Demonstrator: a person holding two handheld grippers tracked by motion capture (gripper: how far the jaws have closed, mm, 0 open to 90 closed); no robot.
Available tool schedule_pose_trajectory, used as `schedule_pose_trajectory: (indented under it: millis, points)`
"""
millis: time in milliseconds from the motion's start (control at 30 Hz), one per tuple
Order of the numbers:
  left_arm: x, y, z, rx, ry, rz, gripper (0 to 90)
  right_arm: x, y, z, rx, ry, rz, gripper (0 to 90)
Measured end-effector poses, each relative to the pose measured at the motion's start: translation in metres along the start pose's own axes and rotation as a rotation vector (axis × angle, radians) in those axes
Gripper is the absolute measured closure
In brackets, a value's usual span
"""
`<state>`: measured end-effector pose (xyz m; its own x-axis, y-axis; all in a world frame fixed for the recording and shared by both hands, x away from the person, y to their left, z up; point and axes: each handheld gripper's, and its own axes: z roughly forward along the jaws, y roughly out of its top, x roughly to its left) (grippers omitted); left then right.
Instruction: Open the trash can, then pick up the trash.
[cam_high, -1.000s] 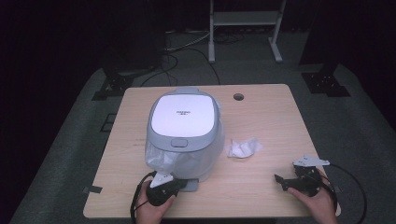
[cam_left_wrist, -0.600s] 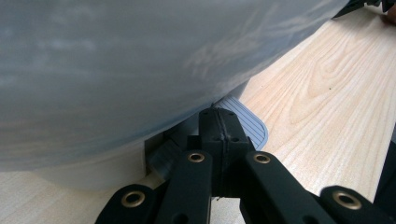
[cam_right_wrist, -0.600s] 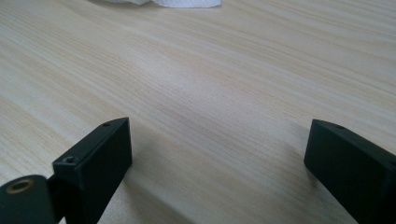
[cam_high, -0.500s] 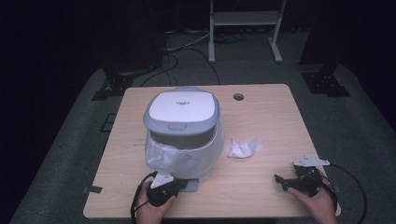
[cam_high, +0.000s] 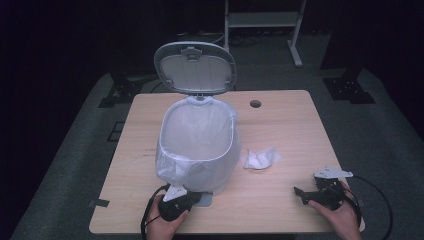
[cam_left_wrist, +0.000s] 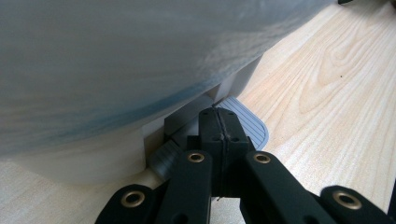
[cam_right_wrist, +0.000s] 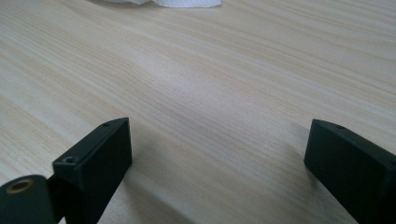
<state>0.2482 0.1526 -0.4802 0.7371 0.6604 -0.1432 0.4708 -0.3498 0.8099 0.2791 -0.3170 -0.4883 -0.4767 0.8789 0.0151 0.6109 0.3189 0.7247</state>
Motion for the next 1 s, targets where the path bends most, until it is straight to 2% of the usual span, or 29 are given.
schedule_pose_trajectory:
  millis: [100,167,233,600,733,767,867,933,967,1000]
  points:
    - [0.001,0.0,0.0,-0.004,0.0,0.016,90.0,0.0,0.0,0.0,0.0,0.0,-0.001,6.3]
    - [0.001,0.0,0.0,-0.002,-0.002,0.01,90.0,0.0,0.0,0.0,0.0,0.0,0.0,6.2]
    - [-0.001,0.0,0.0,0.002,-0.003,-0.014,90.0,0.0,0.0,0.0,0.0,0.0,0.0,6.3]
    - [0.0,0.0,0.0,0.0,0.0,-0.009,90.0,0.001,0.002,-0.001,0.005,0.007,0.004,6.3]
    - [0.0,0.001,0.0,0.005,0.0,-0.001,90.0,0.002,0.007,-0.004,-0.02,0.011,0.014,6.3]
    - [0.001,0.001,0.0,0.006,0.0,0.021,90.0,0.002,0.009,-0.004,-0.022,0.011,0.015,6.3]
    - [0.0,0.0,0.0,0.002,0.003,-0.001,90.0,0.003,0.014,-0.005,-0.034,0.02,0.021,6.3]
    - [-0.001,-0.001,0.0,-0.009,0.006,-0.002,90.0,0.003,0.016,-0.005,-0.038,0.024,0.023,6.3]
    - [-0.003,-0.002,0.0,-0.009,0.008,-0.019,90.0,0.004,0.017,-0.005,-0.04,0.027,0.022,6.3]
    - [-0.002,-0.001,0.0,-0.009,0.011,0.001,90.0,0.004,0.019,-0.004,-0.043,0.027,0.017,6.3]
